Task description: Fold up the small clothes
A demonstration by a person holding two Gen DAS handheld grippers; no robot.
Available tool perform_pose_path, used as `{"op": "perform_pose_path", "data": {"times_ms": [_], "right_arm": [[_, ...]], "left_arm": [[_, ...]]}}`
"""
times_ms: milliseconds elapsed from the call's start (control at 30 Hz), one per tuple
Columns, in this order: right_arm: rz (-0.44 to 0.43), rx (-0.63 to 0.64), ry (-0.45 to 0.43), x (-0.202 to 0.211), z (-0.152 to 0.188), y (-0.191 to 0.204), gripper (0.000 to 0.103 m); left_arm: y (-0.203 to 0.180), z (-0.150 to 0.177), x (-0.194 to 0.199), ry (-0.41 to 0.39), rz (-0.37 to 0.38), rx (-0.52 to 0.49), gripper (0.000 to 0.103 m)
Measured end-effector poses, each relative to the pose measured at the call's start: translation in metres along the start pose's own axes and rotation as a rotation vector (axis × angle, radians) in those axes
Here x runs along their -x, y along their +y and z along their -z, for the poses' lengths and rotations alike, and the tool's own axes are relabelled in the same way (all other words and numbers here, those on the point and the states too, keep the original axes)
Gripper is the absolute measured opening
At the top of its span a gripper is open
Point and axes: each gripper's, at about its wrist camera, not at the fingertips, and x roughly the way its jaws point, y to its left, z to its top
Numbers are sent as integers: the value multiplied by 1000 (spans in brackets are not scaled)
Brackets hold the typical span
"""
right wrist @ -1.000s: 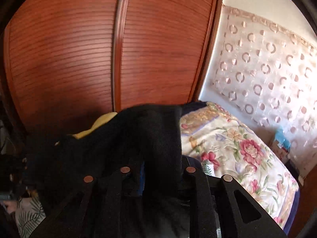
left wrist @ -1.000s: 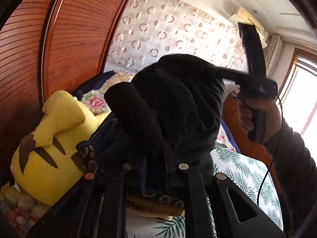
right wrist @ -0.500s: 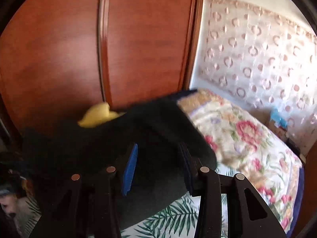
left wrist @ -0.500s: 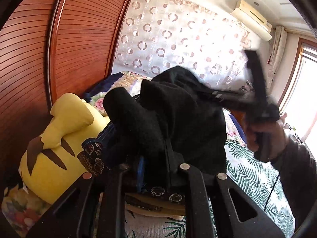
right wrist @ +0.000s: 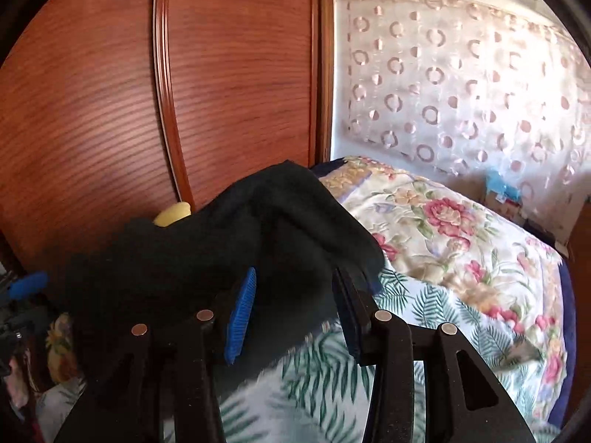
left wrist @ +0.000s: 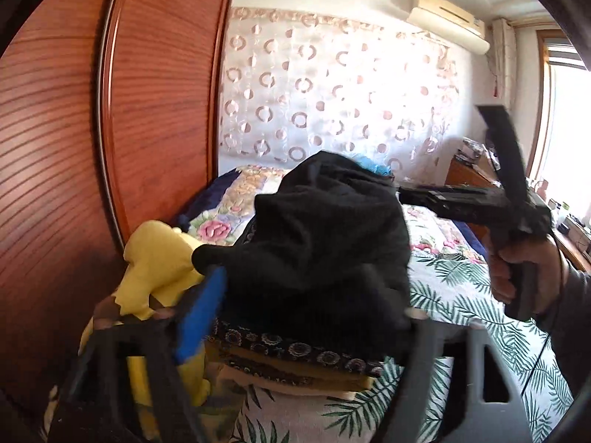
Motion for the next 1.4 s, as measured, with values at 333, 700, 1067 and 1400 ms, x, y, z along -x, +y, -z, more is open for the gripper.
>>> {"op": "perform_pose_path", "data": {"times_ms": [333, 700, 1067, 1400], "right_arm": [[83, -84, -14, 113, 73, 11, 59], [218, -179, -69, 233, 126, 38, 78], [399, -274, -139, 315, 148, 76, 79], [492, -310, -201, 345, 154, 104, 79]], "left_arm": [[-42, -2, 21, -14, 42, -93, 81], [-113, 13, 30, 20, 156, -171, 81], [-163, 11, 58, 16, 168, -205, 81], [-185, -3, 84, -30, 185, -220, 81]]}}
